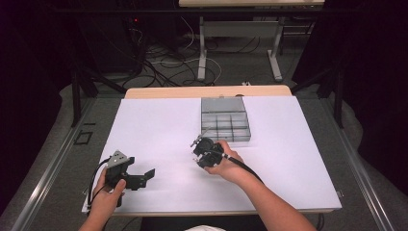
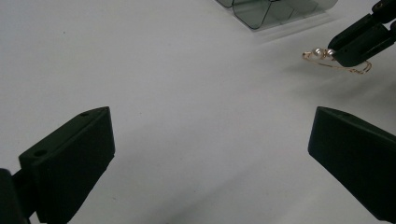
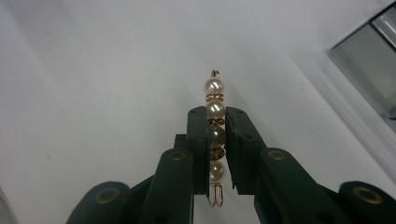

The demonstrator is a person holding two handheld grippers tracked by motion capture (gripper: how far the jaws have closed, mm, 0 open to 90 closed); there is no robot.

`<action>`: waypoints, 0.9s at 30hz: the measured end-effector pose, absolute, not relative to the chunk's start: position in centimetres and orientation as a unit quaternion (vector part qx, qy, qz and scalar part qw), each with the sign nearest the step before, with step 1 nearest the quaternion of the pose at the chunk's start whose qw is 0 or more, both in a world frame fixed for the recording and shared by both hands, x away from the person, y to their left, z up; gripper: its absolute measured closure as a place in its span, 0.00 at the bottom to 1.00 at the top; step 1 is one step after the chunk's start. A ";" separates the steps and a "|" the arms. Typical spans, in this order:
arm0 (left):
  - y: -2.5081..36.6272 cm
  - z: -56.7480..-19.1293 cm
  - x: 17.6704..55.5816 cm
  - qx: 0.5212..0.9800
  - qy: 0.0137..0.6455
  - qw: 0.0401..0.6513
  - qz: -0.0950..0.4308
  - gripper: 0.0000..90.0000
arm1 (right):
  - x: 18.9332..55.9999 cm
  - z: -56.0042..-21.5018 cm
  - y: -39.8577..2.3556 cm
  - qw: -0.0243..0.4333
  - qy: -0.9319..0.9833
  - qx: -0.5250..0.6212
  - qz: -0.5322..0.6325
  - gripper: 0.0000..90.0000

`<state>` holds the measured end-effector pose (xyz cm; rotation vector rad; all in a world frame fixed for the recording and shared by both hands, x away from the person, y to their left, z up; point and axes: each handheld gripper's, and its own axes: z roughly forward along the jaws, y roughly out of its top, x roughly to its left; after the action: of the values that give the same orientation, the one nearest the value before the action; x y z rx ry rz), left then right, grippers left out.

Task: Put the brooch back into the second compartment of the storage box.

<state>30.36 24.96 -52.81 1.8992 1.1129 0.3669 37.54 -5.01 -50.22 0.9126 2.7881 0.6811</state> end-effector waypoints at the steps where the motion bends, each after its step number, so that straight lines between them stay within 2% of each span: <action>1: 25.0 -52.8 30.4 0.764 0.448 0.439 0.148 0.00 | 37.7 -50.2 -5.3 0.064 0.923 0.304 0.228 0.90; 27: 25.1 -52.8 30.4 0.766 0.447 0.438 0.150 0.00 | 40.3 -48.5 -9.7 0.084 0.901 0.357 0.231 0.90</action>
<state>30.43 25.06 -52.82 1.9031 1.1100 0.3724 40.28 -9.73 -48.53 1.0661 2.6895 0.6899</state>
